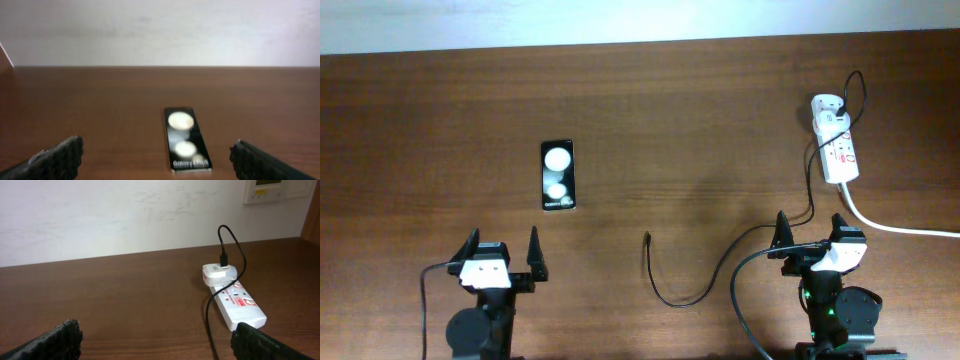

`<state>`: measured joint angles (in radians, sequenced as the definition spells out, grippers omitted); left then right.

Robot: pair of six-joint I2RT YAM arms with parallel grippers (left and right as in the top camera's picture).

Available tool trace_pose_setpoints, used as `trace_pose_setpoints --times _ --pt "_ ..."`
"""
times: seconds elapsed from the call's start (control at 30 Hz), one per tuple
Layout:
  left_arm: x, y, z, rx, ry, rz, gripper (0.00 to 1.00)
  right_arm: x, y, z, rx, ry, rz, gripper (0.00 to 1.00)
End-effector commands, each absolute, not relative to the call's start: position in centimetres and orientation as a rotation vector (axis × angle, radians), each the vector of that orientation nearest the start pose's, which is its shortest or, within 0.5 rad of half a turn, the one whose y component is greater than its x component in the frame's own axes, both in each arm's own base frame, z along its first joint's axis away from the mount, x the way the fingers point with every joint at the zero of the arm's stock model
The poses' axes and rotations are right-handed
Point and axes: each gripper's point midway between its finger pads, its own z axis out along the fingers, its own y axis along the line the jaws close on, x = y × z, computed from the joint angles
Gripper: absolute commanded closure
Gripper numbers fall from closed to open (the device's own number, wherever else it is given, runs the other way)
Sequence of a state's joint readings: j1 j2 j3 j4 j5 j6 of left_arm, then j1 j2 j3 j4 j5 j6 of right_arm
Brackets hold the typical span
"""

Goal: Plug charger to phone and switch on socket
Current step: 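Move the left gripper over the black Galaxy Z Flip5 phone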

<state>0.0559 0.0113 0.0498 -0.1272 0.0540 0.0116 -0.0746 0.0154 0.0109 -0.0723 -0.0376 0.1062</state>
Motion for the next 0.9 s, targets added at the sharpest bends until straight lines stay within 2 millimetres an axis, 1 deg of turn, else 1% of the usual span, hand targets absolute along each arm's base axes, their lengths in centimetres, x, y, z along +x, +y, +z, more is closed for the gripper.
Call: trace_pose_setpoints --times 0.0,0.1,0.17,0.27,0.33,0.4,0.47,0.53,0.6,0.7,0.73,0.8,0.87 --pt "23.4 0.1 20.1 0.026 1.642 0.003 0.01 24.6 -1.1 15.6 0.122 1.643 0.058 0.01" --pt "23.1 0.1 22.3 0.026 1.650 0.002 0.01 24.6 -1.1 15.6 0.122 1.643 0.058 0.01" --pt "23.1 0.1 23.2 0.025 1.688 -0.001 0.01 24.6 -1.1 15.6 0.122 1.643 0.058 0.01" --pt "24.0 -0.4 24.9 0.046 1.773 -0.037 0.01 24.6 -1.1 15.6 0.122 1.643 0.058 0.01" --pt "24.9 -0.5 25.7 0.047 1.829 -0.047 0.01 24.6 -1.1 15.6 0.122 1.643 0.058 0.01" --pt "25.8 -0.4 25.9 0.043 1.896 -0.054 0.01 24.6 -1.1 15.6 0.122 1.643 0.058 0.02" --pt "27.1 -0.3 25.7 0.038 1.982 -0.062 0.01 24.6 -1.1 15.6 0.122 1.643 0.058 0.01" --pt "28.6 -0.7 25.4 0.049 2.065 -0.098 0.01 24.6 -1.1 15.6 0.122 1.643 0.058 0.01" --pt "29.7 -1.0 24.7 0.050 2.176 -0.129 0.01 24.6 -1.1 15.6 0.122 1.643 0.058 0.01" --pt "30.9 -1.1 23.1 0.036 2.389 -0.165 0.01 24.6 -1.1 15.6 0.122 1.643 0.058 0.01" --pt "31.3 -1.1 22.3 0.031 2.440 -0.172 0.01 24.6 -1.1 15.6 0.122 1.643 0.058 0.01" --pt "32.0 -1.0 20.3 0.023 2.511 -0.180 0.01 24.6 -1.1 15.6 0.122 1.643 0.058 0.02" --pt "32.2 -1.0 19.5 0.020 2.538 -0.183 0.01 24.6 -1.1 15.6 0.122 1.643 0.058 0.01"
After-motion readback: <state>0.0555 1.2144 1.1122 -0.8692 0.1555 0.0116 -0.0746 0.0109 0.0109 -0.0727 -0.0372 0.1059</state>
